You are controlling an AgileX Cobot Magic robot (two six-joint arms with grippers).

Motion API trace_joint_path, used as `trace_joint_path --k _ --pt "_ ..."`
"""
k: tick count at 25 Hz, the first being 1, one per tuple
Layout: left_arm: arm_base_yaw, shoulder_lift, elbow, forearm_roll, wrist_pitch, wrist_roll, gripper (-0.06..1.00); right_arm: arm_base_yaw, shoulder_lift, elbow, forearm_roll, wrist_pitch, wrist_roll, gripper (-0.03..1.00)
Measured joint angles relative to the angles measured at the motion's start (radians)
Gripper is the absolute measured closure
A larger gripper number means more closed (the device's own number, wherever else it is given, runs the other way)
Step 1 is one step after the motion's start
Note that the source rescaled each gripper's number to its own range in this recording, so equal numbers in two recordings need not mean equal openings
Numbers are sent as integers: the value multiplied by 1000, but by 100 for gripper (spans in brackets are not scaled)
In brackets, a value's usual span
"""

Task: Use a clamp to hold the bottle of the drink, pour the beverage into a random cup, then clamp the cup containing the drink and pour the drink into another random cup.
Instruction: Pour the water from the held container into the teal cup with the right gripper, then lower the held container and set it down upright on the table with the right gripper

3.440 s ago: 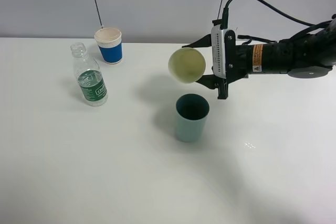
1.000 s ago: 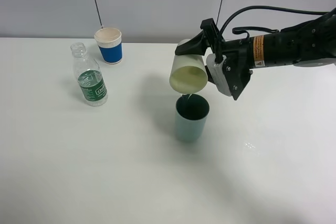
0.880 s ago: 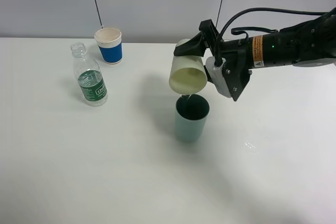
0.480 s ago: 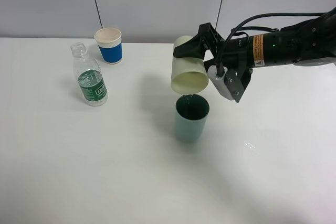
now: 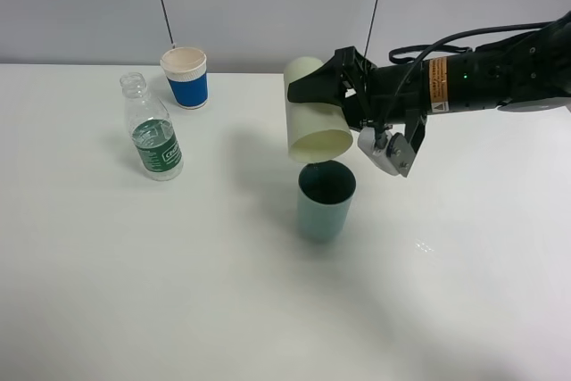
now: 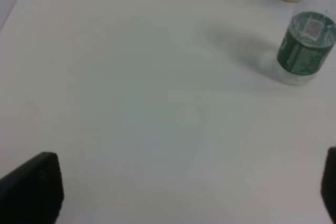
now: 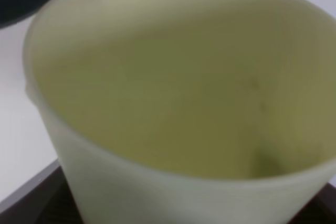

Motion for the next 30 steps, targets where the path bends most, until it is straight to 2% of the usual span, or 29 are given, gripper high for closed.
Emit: trace_joint_path --k 4,11,15,17,19,22,26,27,30 --pt "0 0 0 0 0 0 -6 13 -12 0 -25 -7 -49 96" --pt "0 0 0 0 0 0 -6 23 -46 0 -45 -15 -64 96" --pt "0 0 0 0 0 0 -6 23 -48 0 -39 -13 5 96" --pt "0 0 0 0 0 0 -6 23 -48 0 -3 -3 105 96" --pt "0 0 0 0 0 0 -6 23 -48 0 61 12 255 96" --pt "0 0 0 0 0 0 -6 23 -48 0 163 34 584 96" --pt "0 0 0 0 0 0 -6 23 -48 0 331 124 1023 96" --pt "0 0 0 0 0 0 -6 23 -48 0 378 146 1115 96" --pt "0 0 0 0 0 0 -6 23 -46 0 511 172 1285 96"
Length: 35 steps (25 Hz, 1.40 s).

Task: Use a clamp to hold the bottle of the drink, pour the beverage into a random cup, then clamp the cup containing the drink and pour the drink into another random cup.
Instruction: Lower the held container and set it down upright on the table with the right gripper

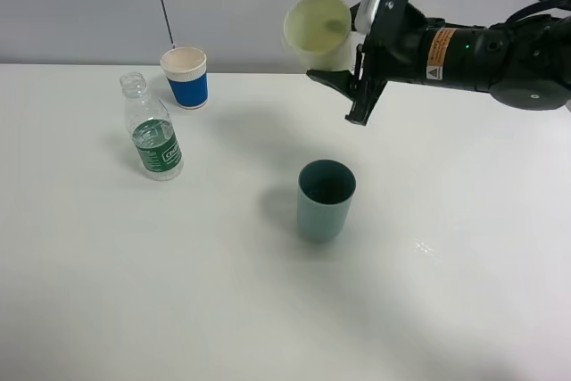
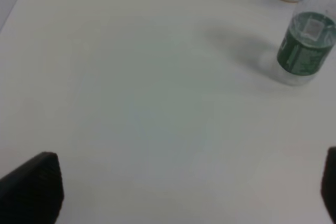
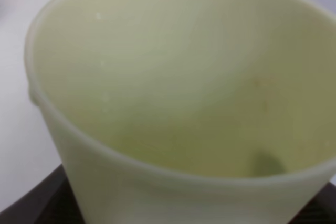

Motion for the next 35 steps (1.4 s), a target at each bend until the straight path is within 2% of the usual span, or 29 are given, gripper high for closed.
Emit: trace_joint_path --k 2,6,8,15,18,24,31,35 --pt "0 0 0 0 0 0 -6 0 7 0 99 -3 66 96" --pt "0 0 0 0 0 0 -6 0 51 0 315 -29 118 96" --pt "0 0 0 0 0 0 -6 0 85 0 374 -37 132 96" --pt "0 0 0 0 0 0 -6 0 203 -1 461 -112 158 96" --pt "0 0 0 0 0 0 -6 0 280 -2 534 -163 191 96" --pt "0 0 0 0 0 0 -6 0 343 -2 596 -168 190 96" --pt "0 0 0 0 0 0 -6 0 399 -3 637 -176 79 96" --pt "0 0 0 0 0 0 -6 0 441 -3 637 -232 -13 96"
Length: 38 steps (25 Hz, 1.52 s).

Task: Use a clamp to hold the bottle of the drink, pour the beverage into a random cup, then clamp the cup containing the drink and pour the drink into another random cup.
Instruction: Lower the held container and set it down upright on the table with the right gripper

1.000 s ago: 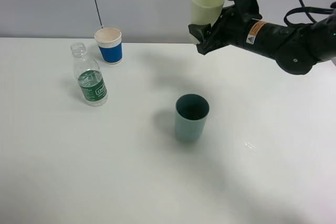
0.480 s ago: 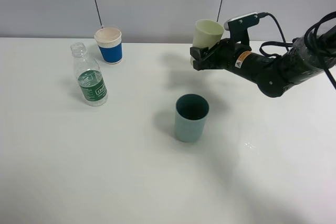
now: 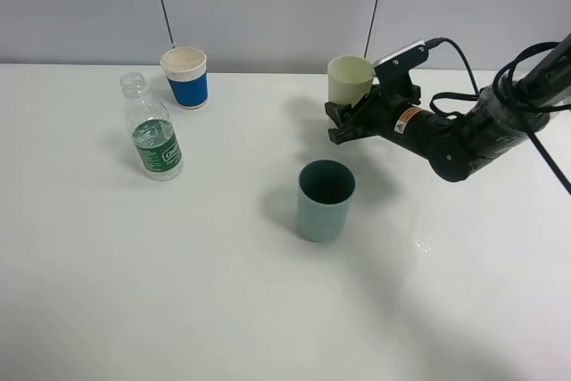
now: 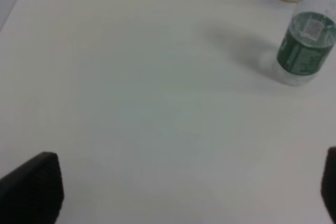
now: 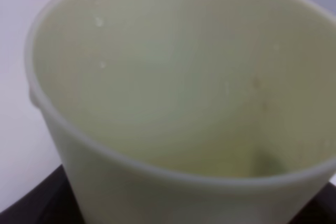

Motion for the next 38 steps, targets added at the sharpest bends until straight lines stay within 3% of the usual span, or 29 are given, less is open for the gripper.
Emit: trace_joint_path --k 8,15,26,28,30,31,34,38 --pt "0 0 0 0 0 0 -6 0 44 -1 -1 -52 -14 96" --pt "0 0 0 0 0 0 -6 0 101 -2 15 -163 -14 96" --pt "0 0 0 0 0 0 -6 0 108 -2 16 -174 -14 94" --pt "0 0 0 0 0 0 -6 0 110 -2 15 -156 -14 70" --pt "0 0 0 0 0 0 -6 0 116 -1 11 -139 -14 33" --pt "0 0 0 0 0 0 -6 0 117 -1 11 -137 -13 19" --pt "0 0 0 0 0 0 -6 0 102 0 10 -134 -11 4" --pt "0 0 0 0 0 0 -6 0 21 1 8 -93 -10 1"
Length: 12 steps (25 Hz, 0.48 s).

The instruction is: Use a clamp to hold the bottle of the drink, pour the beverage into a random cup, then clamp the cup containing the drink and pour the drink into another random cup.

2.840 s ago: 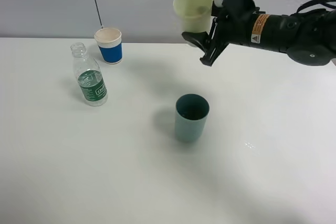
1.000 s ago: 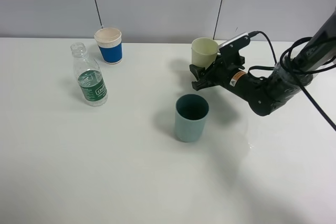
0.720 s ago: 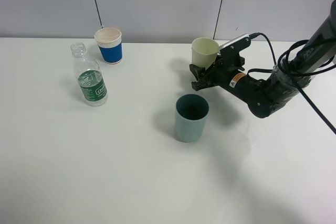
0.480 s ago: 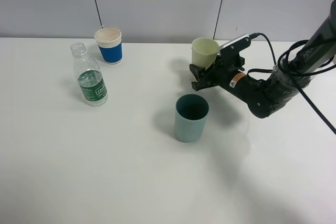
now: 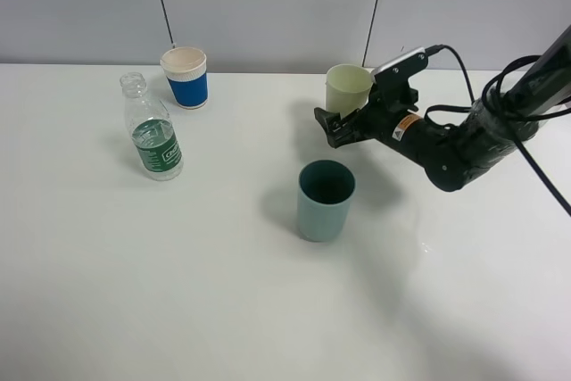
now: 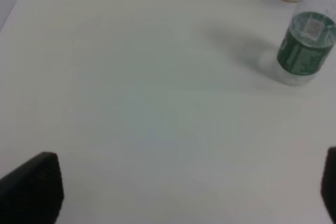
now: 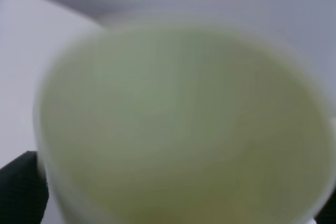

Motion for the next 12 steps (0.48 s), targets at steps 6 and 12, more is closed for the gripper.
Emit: trace_joint_path --k 6,12 --pt "0 0 0 0 0 0 -6 0 -205 2 -1 164 0 1" --pt "0 0 0 0 0 0 -6 0 -459 2 47 400 19 0"
